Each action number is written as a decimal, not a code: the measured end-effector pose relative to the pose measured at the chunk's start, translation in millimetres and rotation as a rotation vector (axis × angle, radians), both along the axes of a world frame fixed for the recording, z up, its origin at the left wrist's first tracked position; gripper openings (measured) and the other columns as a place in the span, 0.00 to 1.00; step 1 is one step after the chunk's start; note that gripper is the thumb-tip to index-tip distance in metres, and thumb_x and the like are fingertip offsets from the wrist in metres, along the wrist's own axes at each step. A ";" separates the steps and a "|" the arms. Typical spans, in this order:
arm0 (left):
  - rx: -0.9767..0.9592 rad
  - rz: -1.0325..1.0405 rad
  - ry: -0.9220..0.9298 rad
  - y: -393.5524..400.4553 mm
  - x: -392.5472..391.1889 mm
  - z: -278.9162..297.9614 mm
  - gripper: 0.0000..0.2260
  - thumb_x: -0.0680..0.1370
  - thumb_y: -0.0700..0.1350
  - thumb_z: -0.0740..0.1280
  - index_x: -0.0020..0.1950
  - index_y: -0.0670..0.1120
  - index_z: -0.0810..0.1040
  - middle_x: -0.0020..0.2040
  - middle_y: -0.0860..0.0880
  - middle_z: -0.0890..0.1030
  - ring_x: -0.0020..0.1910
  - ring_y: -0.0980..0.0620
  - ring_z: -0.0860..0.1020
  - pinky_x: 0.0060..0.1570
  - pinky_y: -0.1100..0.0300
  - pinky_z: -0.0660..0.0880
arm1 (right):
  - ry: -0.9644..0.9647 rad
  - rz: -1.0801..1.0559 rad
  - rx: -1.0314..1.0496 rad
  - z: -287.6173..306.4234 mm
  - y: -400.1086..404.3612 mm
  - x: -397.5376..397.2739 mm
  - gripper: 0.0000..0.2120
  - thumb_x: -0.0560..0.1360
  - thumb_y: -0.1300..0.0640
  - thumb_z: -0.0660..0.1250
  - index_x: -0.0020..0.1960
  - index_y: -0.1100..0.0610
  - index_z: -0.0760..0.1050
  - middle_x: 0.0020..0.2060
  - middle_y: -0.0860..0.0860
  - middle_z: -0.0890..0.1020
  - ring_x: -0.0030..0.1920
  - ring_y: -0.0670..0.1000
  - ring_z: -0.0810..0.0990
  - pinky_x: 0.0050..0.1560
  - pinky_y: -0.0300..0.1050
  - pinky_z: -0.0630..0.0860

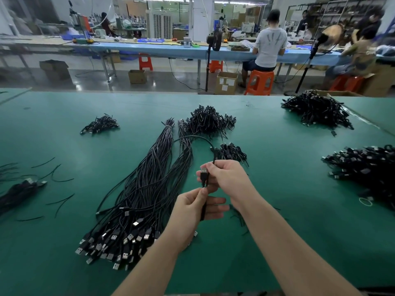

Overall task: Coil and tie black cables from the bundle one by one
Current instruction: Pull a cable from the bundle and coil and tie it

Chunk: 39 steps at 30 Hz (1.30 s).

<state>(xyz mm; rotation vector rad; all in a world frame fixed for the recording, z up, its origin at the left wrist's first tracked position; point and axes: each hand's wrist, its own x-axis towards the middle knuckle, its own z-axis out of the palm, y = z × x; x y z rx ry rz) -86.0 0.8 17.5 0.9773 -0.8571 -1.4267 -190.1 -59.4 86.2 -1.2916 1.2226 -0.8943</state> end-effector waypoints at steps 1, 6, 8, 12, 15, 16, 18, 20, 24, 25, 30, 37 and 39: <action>-0.007 0.002 0.002 -0.4 0.0 -0.8 0.16 0.84 0.46 0.58 0.62 0.38 0.80 0.49 0.35 0.85 0.47 0.38 0.85 0.43 0.52 0.82 | -0.022 -0.002 0.004 0.2 0.9 0.4 0.11 0.83 0.58 0.62 0.46 0.59 0.81 0.40 0.52 0.87 0.44 0.51 0.87 0.43 0.42 0.83; 0.005 -0.013 -0.035 -2.3 0.2 -1.5 0.16 0.86 0.45 0.56 0.62 0.37 0.78 0.47 0.34 0.85 0.47 0.37 0.85 0.44 0.51 0.82 | -0.065 -0.016 -0.020 -1.7 4.4 3.3 0.12 0.83 0.56 0.62 0.46 0.59 0.82 0.40 0.52 0.87 0.44 0.50 0.87 0.36 0.37 0.80; 0.027 -0.017 -0.050 -2.6 -1.0 -2.5 0.16 0.86 0.45 0.56 0.62 0.36 0.77 0.46 0.34 0.85 0.46 0.37 0.85 0.44 0.52 0.83 | -0.063 -0.024 -0.027 -0.2 3.6 2.5 0.12 0.83 0.56 0.62 0.46 0.59 0.82 0.40 0.51 0.87 0.44 0.49 0.87 0.36 0.37 0.80; 0.042 0.074 -0.008 -6.5 -3.2 -4.6 0.14 0.86 0.44 0.57 0.61 0.36 0.78 0.44 0.34 0.85 0.42 0.39 0.86 0.40 0.54 0.82 | -0.079 -0.039 -0.037 -1.3 5.5 4.7 0.12 0.83 0.57 0.62 0.46 0.57 0.83 0.42 0.51 0.87 0.48 0.50 0.87 0.47 0.41 0.82; 0.108 0.251 0.089 -12.9 -2.6 -8.9 0.11 0.85 0.43 0.60 0.58 0.37 0.78 0.44 0.35 0.85 0.43 0.39 0.86 0.39 0.55 0.82 | -0.098 -0.063 -0.066 1.3 10.0 7.7 0.10 0.81 0.56 0.65 0.46 0.54 0.84 0.44 0.49 0.87 0.52 0.49 0.85 0.56 0.43 0.79; 0.138 0.303 0.134 -15.9 -1.0 -10.6 0.11 0.85 0.42 0.60 0.58 0.37 0.77 0.45 0.35 0.85 0.44 0.39 0.86 0.40 0.55 0.82 | -0.108 -0.066 -0.074 2.6 12.4 8.0 0.09 0.81 0.56 0.66 0.47 0.54 0.85 0.44 0.48 0.87 0.52 0.47 0.85 0.55 0.41 0.79; 0.177 0.371 0.240 -22.9 3.8 -12.3 0.12 0.86 0.42 0.59 0.58 0.35 0.76 0.46 0.36 0.86 0.46 0.40 0.86 0.41 0.55 0.83 | -0.116 -0.047 -0.074 3.4 20.4 8.8 0.09 0.80 0.56 0.67 0.47 0.54 0.85 0.43 0.48 0.87 0.49 0.46 0.85 0.47 0.33 0.78; 0.176 0.397 0.351 -30.0 9.3 -10.0 0.13 0.86 0.41 0.57 0.57 0.33 0.77 0.46 0.36 0.85 0.46 0.42 0.86 0.42 0.54 0.83 | -0.120 -0.013 -0.062 -1.9 30.5 10.7 0.10 0.80 0.56 0.66 0.46 0.56 0.84 0.42 0.50 0.87 0.46 0.49 0.86 0.44 0.31 0.77; 0.186 0.473 0.541 -42.5 24.0 7.5 0.15 0.87 0.42 0.54 0.59 0.30 0.72 0.52 0.33 0.83 0.46 0.43 0.86 0.40 0.55 0.83 | -0.325 0.020 0.075 -19.2 46.1 12.2 0.10 0.82 0.59 0.64 0.49 0.63 0.83 0.49 0.53 0.87 0.55 0.51 0.85 0.63 0.46 0.77; 0.193 0.495 0.574 -46.2 27.8 13.6 0.15 0.87 0.43 0.54 0.59 0.31 0.71 0.52 0.33 0.83 0.45 0.42 0.86 0.37 0.56 0.83 | -0.402 0.013 0.135 -23.6 48.2 11.4 0.10 0.82 0.60 0.63 0.51 0.65 0.82 0.50 0.55 0.87 0.56 0.51 0.85 0.64 0.47 0.77; 0.134 0.576 0.634 -55.3 34.1 44.3 0.15 0.87 0.42 0.52 0.58 0.32 0.71 0.51 0.32 0.82 0.40 0.43 0.86 0.35 0.57 0.82 | -0.749 -0.035 0.398 -41.4 58.1 12.4 0.12 0.83 0.61 0.61 0.59 0.65 0.79 0.54 0.60 0.85 0.56 0.55 0.85 0.56 0.46 0.82; -0.009 0.553 0.479 -45.6 24.9 52.3 0.14 0.87 0.40 0.54 0.54 0.33 0.74 0.40 0.40 0.86 0.43 0.44 0.86 0.37 0.58 0.82 | -0.964 -0.123 0.695 -54.9 66.2 19.8 0.11 0.79 0.65 0.65 0.43 0.68 0.84 0.50 0.64 0.85 0.46 0.59 0.87 0.37 0.51 0.84; -0.029 0.458 0.406 -42.3 25.8 51.7 0.14 0.86 0.41 0.55 0.55 0.33 0.76 0.41 0.41 0.86 0.42 0.45 0.86 0.36 0.60 0.81 | -0.950 -0.118 0.729 -57.4 61.7 15.6 0.13 0.78 0.65 0.66 0.38 0.69 0.84 0.48 0.64 0.85 0.42 0.58 0.87 0.37 0.53 0.84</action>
